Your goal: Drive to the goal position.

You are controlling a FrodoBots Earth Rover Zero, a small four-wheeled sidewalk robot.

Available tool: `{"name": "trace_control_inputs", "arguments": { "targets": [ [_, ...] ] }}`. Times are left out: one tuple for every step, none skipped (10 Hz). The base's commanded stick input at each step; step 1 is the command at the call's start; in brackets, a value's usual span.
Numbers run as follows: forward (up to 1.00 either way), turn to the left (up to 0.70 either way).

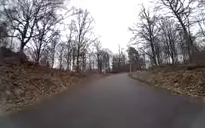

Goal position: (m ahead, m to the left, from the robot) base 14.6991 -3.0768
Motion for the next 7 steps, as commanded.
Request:
{"name": "trace_control_inputs", "arguments": {
  "targets": [
    [1.00,0.00],
    [1.00,0.00],
    [1.00,0.00],
    [1.00,0.00],
    [1.00,0.00],
    [1.00,0.00],
    [1.00,0.00]
  ]
}}
